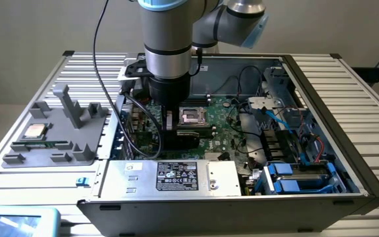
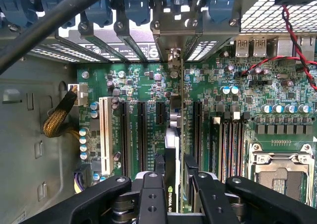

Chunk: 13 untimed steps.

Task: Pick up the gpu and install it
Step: 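Insert the gpu into the slot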

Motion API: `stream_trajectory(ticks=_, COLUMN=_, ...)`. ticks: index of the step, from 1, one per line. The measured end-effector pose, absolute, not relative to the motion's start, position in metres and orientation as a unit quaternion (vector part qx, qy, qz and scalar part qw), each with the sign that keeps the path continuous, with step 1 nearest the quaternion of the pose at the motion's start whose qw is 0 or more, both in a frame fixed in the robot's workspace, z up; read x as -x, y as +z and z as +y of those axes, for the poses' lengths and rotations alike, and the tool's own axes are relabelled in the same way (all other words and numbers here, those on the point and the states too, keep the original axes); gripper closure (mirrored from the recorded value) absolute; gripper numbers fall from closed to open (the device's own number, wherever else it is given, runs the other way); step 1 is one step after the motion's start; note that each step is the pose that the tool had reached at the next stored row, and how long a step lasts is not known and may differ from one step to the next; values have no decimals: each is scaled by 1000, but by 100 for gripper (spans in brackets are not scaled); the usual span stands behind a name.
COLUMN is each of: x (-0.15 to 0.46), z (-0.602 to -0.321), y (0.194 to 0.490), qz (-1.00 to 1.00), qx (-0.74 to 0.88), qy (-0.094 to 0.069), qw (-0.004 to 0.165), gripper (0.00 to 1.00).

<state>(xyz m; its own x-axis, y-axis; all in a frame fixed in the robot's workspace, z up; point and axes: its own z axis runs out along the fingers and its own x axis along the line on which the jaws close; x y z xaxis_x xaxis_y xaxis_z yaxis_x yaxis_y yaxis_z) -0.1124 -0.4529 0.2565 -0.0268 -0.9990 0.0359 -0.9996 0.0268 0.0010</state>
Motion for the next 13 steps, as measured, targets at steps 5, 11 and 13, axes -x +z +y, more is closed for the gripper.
stream_trajectory(ticks=5, x=112, z=-453, y=256, qz=-716, qx=-697, qy=12, qw=13, gripper=75)
stream_trajectory(ticks=11, x=112, z=-453, y=256, qz=-716, qx=-697, qy=12, qw=13, gripper=75)
stream_trajectory(ticks=13, x=112, z=-453, y=256, qz=-716, qx=-697, qy=12, qw=13, gripper=75)
